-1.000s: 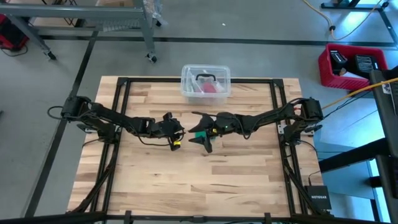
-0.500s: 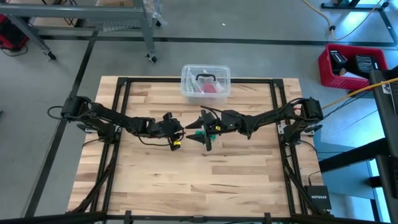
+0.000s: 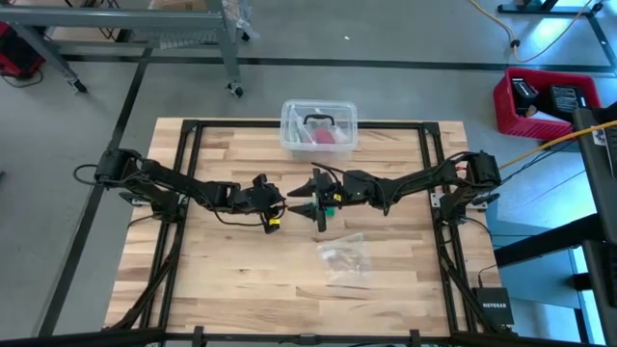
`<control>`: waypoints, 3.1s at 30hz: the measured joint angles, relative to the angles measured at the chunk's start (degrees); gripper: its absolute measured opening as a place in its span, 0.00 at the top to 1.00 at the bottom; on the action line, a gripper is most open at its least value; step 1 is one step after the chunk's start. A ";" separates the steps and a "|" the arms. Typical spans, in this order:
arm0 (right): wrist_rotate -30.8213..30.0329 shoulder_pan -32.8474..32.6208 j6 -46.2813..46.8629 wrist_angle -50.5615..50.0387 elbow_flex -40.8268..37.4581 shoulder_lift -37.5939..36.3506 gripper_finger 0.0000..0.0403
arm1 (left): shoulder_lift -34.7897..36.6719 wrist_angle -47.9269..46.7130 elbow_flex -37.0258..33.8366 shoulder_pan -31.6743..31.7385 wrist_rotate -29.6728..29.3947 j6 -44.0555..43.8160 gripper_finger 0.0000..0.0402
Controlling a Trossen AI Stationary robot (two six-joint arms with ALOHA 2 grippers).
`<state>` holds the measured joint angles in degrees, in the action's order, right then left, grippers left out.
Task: Roll bandage
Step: Put the rolled bandage into the transparent zip bag
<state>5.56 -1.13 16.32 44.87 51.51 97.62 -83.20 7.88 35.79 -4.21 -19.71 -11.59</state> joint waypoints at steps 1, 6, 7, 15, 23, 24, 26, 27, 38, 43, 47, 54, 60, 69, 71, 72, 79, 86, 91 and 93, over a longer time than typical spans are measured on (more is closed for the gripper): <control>0.00 0.00 0.00 -0.02 0.00 0.00 0.44 | 0.00 0.00 0.00 0.00 0.01 0.01 0.75; 0.00 -0.02 0.02 -0.96 0.00 0.00 0.44 | 0.00 0.00 0.00 0.00 0.00 -0.01 0.75; 0.01 -0.02 0.03 -1.33 0.00 -0.02 0.44 | 0.00 -0.02 0.00 0.00 0.01 0.01 0.75; -0.06 0.00 0.10 -4.66 -0.01 -0.07 0.44 | 0.00 0.00 0.00 0.00 -0.01 0.02 0.75; -6.50 0.04 -1.42 -0.35 -0.02 -0.09 0.44 | 0.00 0.19 0.00 0.12 -0.04 2.89 0.75; -5.92 0.04 -1.44 -0.23 -0.02 -0.09 0.44 | 0.00 0.23 0.00 0.20 -0.03 4.42 0.75; -1.27 0.07 -1.33 -0.58 -0.02 -0.09 0.44 | 0.00 0.17 0.00 0.22 -0.08 6.54 0.75; 2.62 0.08 -0.80 -1.14 -0.02 -0.09 0.44 | 0.00 0.17 0.00 0.22 -0.09 7.58 0.75; 20.86 -7.80 -6.64 -36.69 -0.02 -0.07 0.44 | 0.00 2.37 0.04 -0.35 0.05 -9.81 0.75; 2.16 -14.29 -9.30 -59.08 -0.14 -1.27 0.44 | -0.31 4.04 0.04 -3.27 3.59 -14.15 0.75; -5.29 -18.34 -9.28 -64.21 -1.19 -2.43 0.44 | -0.38 11.17 0.04 -7.32 4.05 -13.63 0.75; -9.09 -18.82 -7.11 -55.11 -7.21 -1.61 0.44 | -0.87 14.48 0.06 -11.34 3.11 -16.93 0.75; -10.52 -16.80 -6.31 -44.82 -8.50 1.31 0.44 | -4.61 16.88 0.00 -12.65 2.65 -20.97 0.75; -11.75 -16.81 -7.15 -33.27 -8.29 7.55 0.44 | -16.58 22.99 0.04 -12.55 2.33 -31.30 0.75; -13.11 -16.86 -7.12 -33.05 -8.33 7.76 0.44 | -18.54 23.05 0.04 -12.59 2.96 -34.61 0.75; -13.85 -16.93 -7.11 -32.99 -8.33 7.79 0.44 | -19.37 23.29 0.04 -12.72 3.25 -35.83 0.75; -15.18 -16.90 -8.04 -28.88 -8.56 7.99 0.44 | -22.04 28.44 0.20 -13.00 5.60 -36.06 0.75; -17.14 -16.85 -7.82 -28.66 -8.55 8.08 0.44 | -22.05 29.97 0.24 -12.96 11.43 -36.63 0.75; -17.89 -16.85 -7.72 -28.57 -8.55 8.09 0.44 | -22.05 28.49 0.27 -12.98 11.89 -37.72 0.75; -17.93 -16.85 -7.72 -28.54 -8.55 8.09 0.44 | -22.03 26.31 0.41 -12.93 11.92 -38.80 0.75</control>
<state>-12.37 -17.98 8.60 16.34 42.96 105.71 -105.23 34.19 36.20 -17.13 -7.80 -50.39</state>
